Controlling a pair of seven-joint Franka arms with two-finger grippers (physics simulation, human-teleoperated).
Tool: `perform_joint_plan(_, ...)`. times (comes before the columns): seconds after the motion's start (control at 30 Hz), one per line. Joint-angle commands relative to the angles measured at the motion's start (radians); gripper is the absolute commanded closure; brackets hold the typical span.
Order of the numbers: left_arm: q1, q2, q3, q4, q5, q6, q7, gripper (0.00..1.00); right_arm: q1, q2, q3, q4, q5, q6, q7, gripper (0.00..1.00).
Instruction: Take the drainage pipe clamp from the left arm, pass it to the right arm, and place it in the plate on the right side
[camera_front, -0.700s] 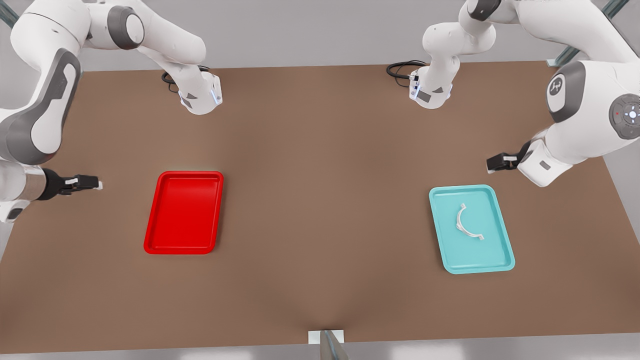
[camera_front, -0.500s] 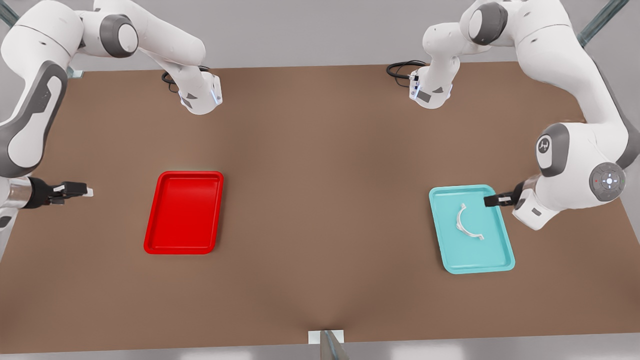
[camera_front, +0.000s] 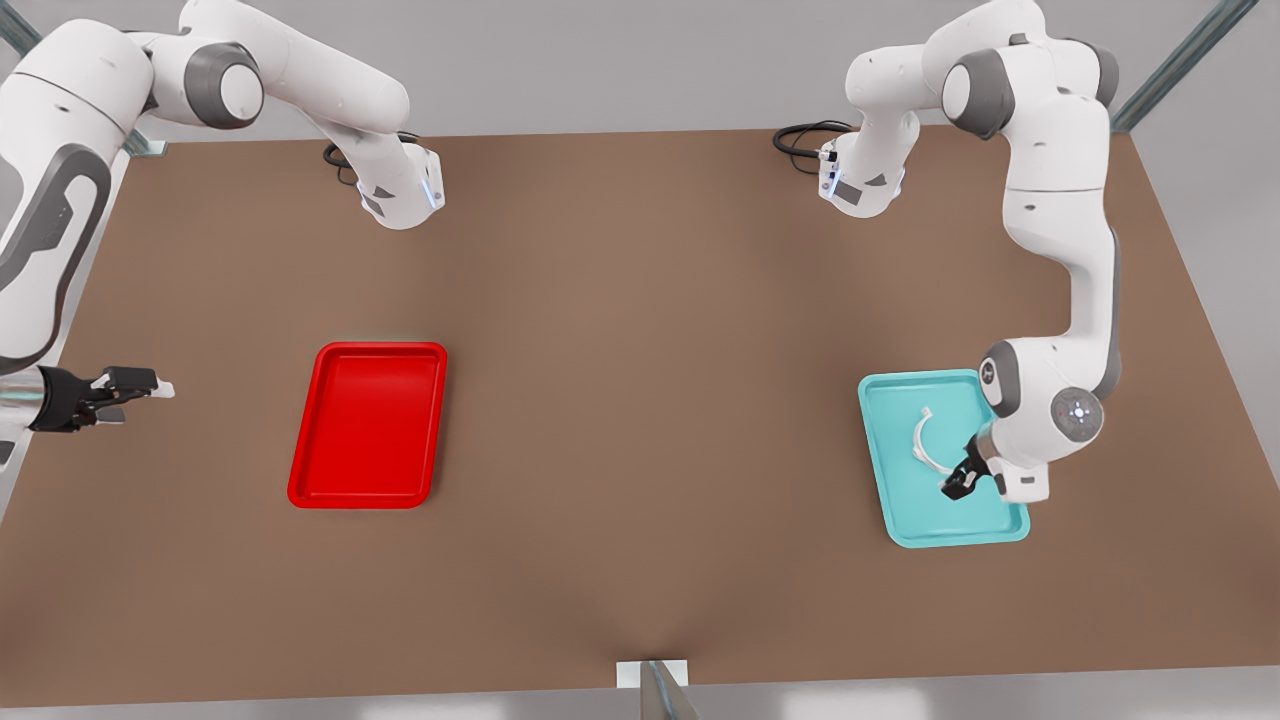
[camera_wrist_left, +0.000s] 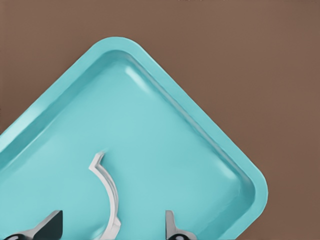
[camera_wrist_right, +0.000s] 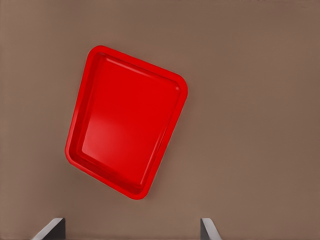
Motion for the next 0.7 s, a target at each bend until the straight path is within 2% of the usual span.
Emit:
perform_joint_plan(0.0,0.002,0.001,0.007,-0.016,0.001,0.097,-0.587,0.00,-0.011,0.010,0.001,0.000,0.006,0.007,-0.222,0.00)
perform_joint_plan(0.27,0.025,0.049,0.008,-0.016,0.003,0.097,-0.533,0.02,-0.030,0.027,0.001,0.000,0.007,0.027,-0.250,0.00)
perform_joint_plan(0.3,0.022,0.049,0.008,-0.016,0.003,0.097,-0.533,0.10,-0.042,0.034,0.001,0.000,0.024,0.027,-0.258,0.00)
perform_joint_plan(0.33,0.022,0.054,0.008,-0.016,0.003,0.097,-0.533,0.23,-0.047,0.039,0.001,0.000,0.032,0.027,-0.265,0.00)
perform_joint_plan(0.4,0.022,0.055,0.008,-0.016,0.003,0.097,-0.533,0.33,-0.047,0.036,0.004,0.002,0.032,0.027,-0.255,0.00)
perform_joint_plan(0.43,0.022,0.057,0.008,-0.016,0.003,0.097,-0.533,0.34,-0.038,0.030,0.020,0.002,0.032,0.024,-0.230,0.00)
perform_joint_plan(0.57,0.022,0.064,0.008,-0.016,0.003,0.097,-0.527,0.35,0.245,-0.128,0.020,0.002,-0.067,-0.053,0.178,0.00)
perform_joint_plan(0.67,0.022,0.072,0.008,-0.016,0.003,0.097,-0.527,0.36,0.271,-0.137,0.020,0.003,-0.068,-0.053,0.222,0.00)
